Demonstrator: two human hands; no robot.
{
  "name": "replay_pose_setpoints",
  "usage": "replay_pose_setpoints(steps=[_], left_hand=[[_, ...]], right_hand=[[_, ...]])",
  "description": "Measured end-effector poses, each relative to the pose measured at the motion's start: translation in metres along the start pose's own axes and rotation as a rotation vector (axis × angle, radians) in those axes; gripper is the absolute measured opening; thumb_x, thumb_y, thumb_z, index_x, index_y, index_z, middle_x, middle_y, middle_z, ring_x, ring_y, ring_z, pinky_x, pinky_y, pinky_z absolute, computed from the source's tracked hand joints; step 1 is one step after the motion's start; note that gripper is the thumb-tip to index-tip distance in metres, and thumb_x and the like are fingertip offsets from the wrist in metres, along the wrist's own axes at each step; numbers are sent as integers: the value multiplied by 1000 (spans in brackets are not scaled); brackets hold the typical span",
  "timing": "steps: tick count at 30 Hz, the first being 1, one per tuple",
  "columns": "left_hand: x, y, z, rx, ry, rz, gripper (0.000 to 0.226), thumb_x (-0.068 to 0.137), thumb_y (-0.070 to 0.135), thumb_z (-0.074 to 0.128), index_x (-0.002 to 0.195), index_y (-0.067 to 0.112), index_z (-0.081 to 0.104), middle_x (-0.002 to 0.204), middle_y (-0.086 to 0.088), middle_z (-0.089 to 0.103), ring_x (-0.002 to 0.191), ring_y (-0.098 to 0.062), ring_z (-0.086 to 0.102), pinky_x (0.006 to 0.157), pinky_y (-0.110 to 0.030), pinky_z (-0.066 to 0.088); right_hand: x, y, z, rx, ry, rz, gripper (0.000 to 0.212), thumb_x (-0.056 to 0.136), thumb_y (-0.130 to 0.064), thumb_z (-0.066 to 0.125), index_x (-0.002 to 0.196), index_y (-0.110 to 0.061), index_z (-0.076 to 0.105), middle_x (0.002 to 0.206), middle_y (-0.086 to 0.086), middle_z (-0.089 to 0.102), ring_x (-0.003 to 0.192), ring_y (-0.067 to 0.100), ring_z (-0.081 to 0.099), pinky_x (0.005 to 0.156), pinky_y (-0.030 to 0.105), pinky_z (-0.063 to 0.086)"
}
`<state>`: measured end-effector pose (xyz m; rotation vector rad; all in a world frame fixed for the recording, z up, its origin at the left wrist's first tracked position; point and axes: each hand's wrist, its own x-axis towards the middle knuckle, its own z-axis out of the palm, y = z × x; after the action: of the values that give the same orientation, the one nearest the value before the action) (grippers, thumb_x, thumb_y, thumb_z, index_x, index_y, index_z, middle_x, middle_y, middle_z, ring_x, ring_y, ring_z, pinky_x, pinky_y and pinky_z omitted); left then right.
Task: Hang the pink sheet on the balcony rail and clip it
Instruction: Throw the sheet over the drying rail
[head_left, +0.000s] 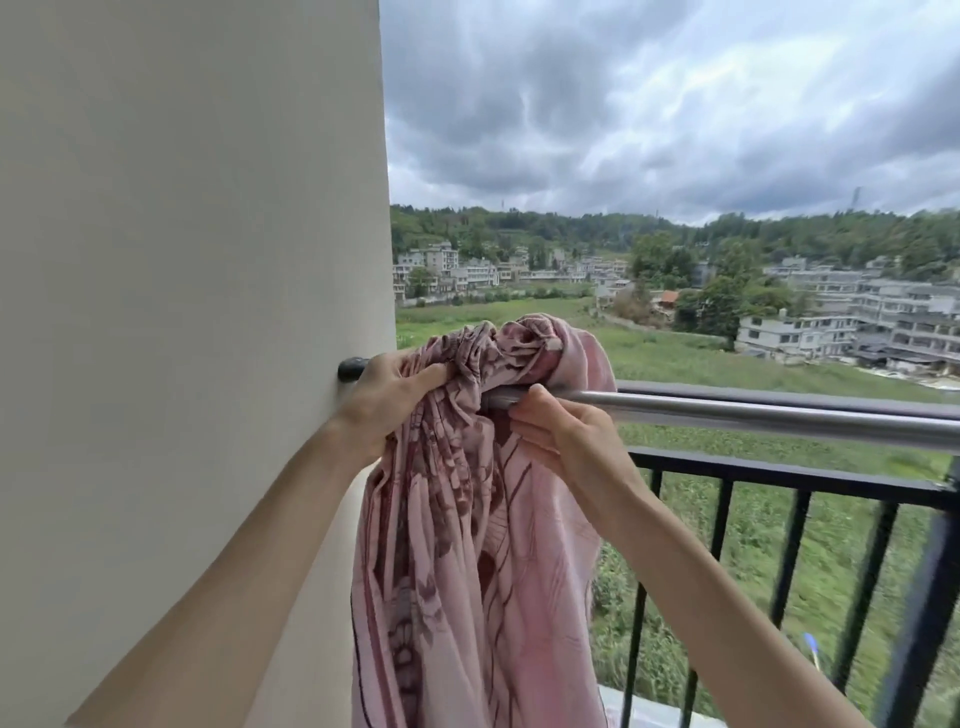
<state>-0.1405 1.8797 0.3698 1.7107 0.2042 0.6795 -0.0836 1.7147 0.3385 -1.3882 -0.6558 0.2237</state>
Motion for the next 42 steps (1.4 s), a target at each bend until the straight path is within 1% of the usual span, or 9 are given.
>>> replay_pose_setpoints(steps=[4, 10, 16, 19, 25, 29, 32, 35, 42], left_hand=[[0, -1, -14, -5, -46, 40, 28, 86, 14, 62, 108, -2, 59, 100, -21, 68, 90, -31, 68, 82, -38, 55], [13, -7, -40, -105, -24, 58, 19, 89, 11, 57, 104, 0, 60, 90, -15, 70, 73, -18, 70, 64, -25, 57], [22, -21, -83, -319, 121, -86, 24, 92, 17, 49, 79, 3, 63, 64, -8, 70, 55, -15, 67, 53, -20, 54], [17, -29, -109, -357, 172, -158, 27, 93, 20, 47, 77, 4, 63, 58, -5, 69, 51, -14, 66, 50, -19, 52], [7, -41, -138, -277, 290, -259, 27, 91, 20, 50, 71, 6, 61, 46, -3, 63, 42, -12, 61, 41, -15, 48], [2, -54, -145, -215, 274, -305, 24, 90, 22, 53, 72, 8, 62, 49, -2, 63, 45, -11, 61, 53, -22, 49], [-1, -62, -146, -170, 228, -309, 26, 90, 22, 52, 71, 9, 63, 52, -3, 63, 46, -12, 61, 55, -23, 48], [-7, -69, -145, -110, 145, -293, 28, 93, 22, 48, 73, 8, 62, 53, -2, 64, 47, -11, 61, 48, -17, 48], [-22, -82, -144, -83, 93, -221, 22, 96, 17, 45, 82, 6, 59, 59, -3, 67, 52, -12, 64, 48, -18, 50]], right_hand=[[13, -8, 22, 113, -8, 19, 32, 96, -34, 44, 85, -16, 67, 84, -1, 72, 83, 10, 69, 76, 21, 55], [47, -48, 41, 36, -55, 27, 25, 98, -25, 43, 87, -17, 64, 67, 5, 68, 82, 21, 67, 83, 35, 55], [61, -38, 90, 148, -230, 130, 17, 96, -13, 47, 98, -20, 62, 116, 7, 64, 111, 24, 60, 95, 32, 49], [54, -10, 105, 86, -283, 109, 25, 96, -14, 47, 116, -6, 60, 115, 13, 65, 100, 21, 64, 89, 27, 51], [49, 45, 125, -180, -329, 199, 31, 95, -27, 48, 85, -6, 68, 95, 16, 71, 90, 24, 68, 82, 30, 56], [50, 82, 139, -201, -392, 337, 41, 90, -51, 47, 103, -17, 67, 121, 10, 63, 112, 25, 59, 97, 38, 48], [55, 96, 144, -29, -380, 341, 59, 89, -57, 39, 142, -30, 33, 149, -1, 35, 134, 23, 36, 107, 47, 33], [61, 103, 140, 61, -391, 308, 63, 90, -58, 34, 146, -38, 13, 155, -2, 20, 140, 22, 25, 110, 52, 23], [39, 134, 144, -75, -569, 354, 28, 85, -38, 61, 108, -23, 64, 112, 0, 65, 101, 16, 60, 99, 44, 42]])
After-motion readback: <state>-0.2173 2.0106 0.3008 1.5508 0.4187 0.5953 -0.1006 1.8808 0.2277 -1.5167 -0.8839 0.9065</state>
